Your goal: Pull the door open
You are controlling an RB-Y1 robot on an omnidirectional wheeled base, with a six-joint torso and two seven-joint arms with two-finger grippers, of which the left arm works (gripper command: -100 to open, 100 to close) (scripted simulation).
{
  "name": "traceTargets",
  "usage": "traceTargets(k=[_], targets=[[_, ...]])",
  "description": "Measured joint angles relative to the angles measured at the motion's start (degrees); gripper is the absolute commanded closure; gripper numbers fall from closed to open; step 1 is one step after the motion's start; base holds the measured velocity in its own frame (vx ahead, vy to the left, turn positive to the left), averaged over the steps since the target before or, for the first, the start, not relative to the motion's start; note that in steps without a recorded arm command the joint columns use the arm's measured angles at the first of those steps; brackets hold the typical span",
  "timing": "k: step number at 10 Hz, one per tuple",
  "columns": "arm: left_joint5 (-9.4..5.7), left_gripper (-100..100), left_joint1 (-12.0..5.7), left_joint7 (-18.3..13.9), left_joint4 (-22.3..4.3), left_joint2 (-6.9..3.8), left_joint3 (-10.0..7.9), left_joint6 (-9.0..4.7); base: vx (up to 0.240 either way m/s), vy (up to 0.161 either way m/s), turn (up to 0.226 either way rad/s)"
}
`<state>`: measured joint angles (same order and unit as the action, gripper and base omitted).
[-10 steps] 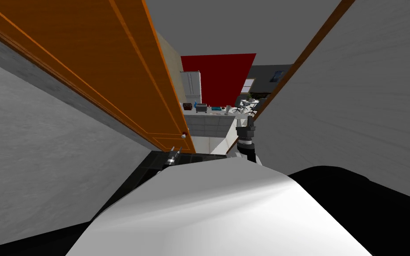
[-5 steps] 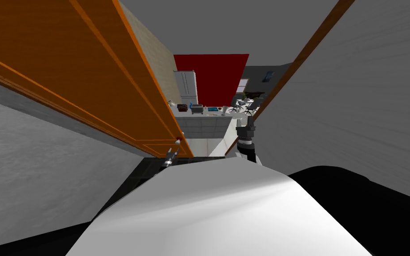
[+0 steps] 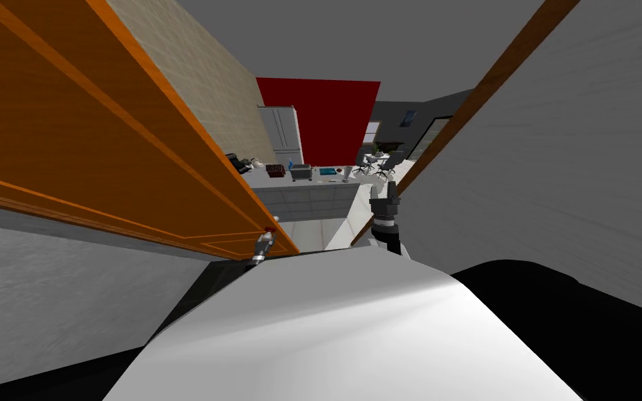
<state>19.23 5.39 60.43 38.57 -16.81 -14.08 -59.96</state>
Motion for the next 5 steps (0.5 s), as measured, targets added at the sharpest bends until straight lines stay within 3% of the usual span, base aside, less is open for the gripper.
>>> traceTargets(k=[5], targets=[[0.05,100,0.0,0.02,0.0,-0.08,0.01,0.21,-0.015,0.005,-0.002]])
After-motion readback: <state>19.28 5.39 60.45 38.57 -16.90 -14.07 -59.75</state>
